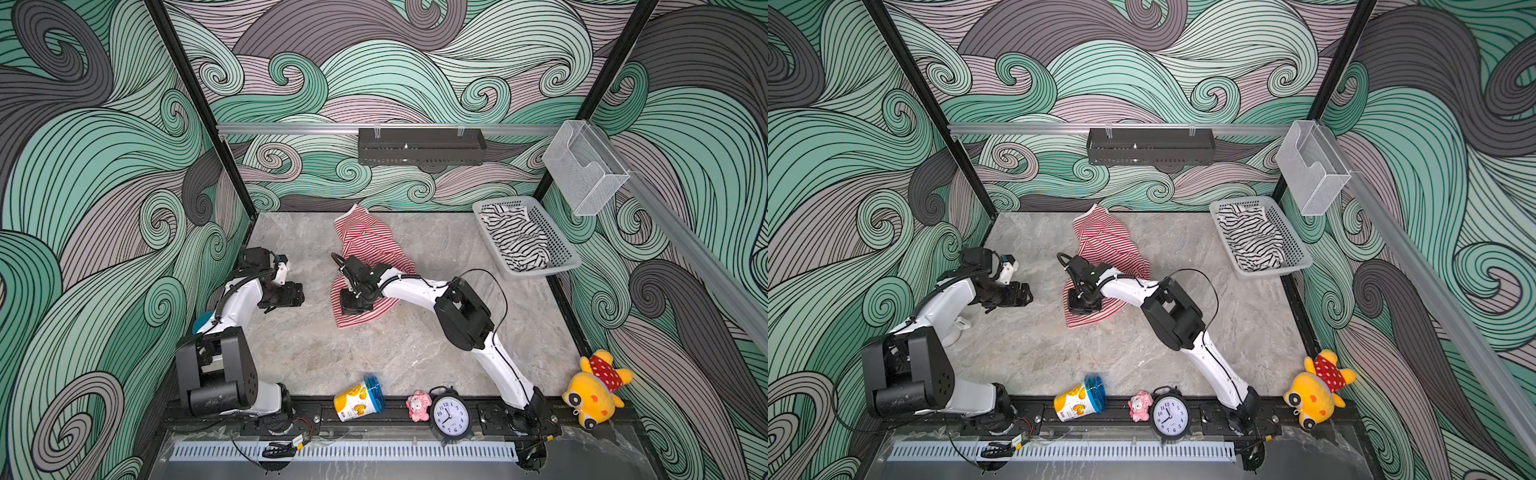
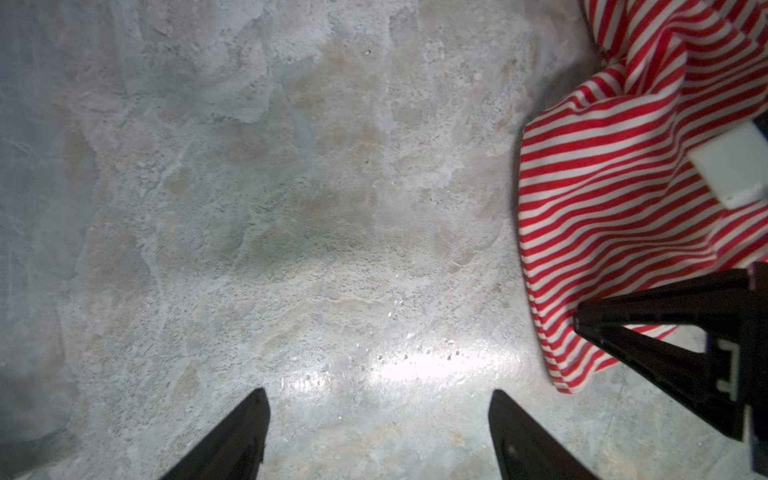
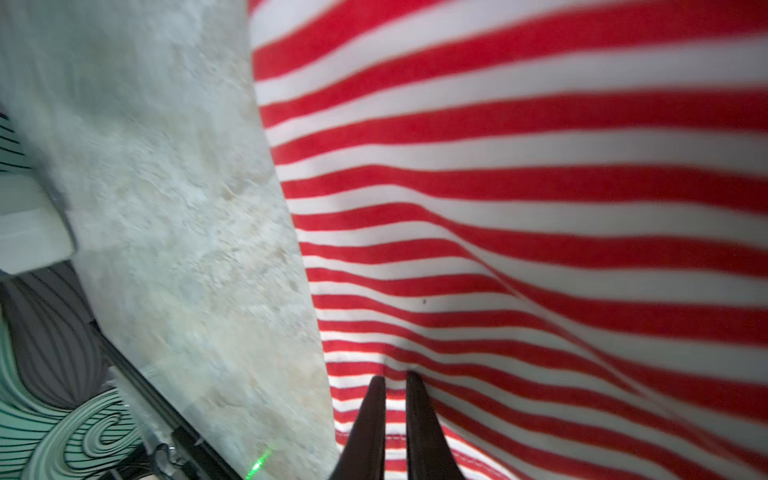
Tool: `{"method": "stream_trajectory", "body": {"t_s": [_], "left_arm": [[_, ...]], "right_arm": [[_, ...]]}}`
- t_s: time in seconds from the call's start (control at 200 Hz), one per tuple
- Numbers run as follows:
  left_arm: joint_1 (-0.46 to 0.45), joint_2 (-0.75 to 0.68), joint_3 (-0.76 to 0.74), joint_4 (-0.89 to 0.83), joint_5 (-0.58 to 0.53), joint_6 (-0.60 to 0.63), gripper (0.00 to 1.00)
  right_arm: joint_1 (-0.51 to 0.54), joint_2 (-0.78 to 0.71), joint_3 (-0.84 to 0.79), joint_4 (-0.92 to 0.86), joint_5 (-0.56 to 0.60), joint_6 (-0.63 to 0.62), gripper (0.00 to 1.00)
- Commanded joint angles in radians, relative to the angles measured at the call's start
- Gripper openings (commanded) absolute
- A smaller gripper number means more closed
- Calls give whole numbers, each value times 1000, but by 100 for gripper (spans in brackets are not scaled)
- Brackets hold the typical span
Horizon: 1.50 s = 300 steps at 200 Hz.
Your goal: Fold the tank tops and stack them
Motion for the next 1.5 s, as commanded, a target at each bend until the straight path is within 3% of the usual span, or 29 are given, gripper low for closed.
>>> {"method": "stream_trajectory", "body": {"t_s": [0.0,0.18,0.36,0.461,0.591,0.691,0.861,1.061,1.291,1.497], "left_arm": [[18,23,32,-41,70,-19,85],[40,52,54,-56,90,-30,85],[48,99,65,-75,118,-26,85],[47,137,77,-92,136,-12,82],[46,181,91,-129,243,38,75],[40,215,106,-151,293,52,70],[-7,257,106,-149,292,57,69],[-84,294,110,-126,247,45,69],[-107,325,108,-109,155,20,65],[-108,309,88,-86,138,9,64]], "right_arm": [[6,97,112,46,-83,108,14],[15,268,420,51,-172,194,14],[8,313,546,113,-220,232,15],[3,213,432,129,-184,186,17],[-17,60,223,131,-134,127,20],[-42,-66,44,148,-95,83,29],[-112,-265,-268,201,-29,56,45],[-201,-451,-589,319,-3,77,46],[-254,-578,-754,348,20,81,46],[-262,-602,-782,353,16,79,42]]}}
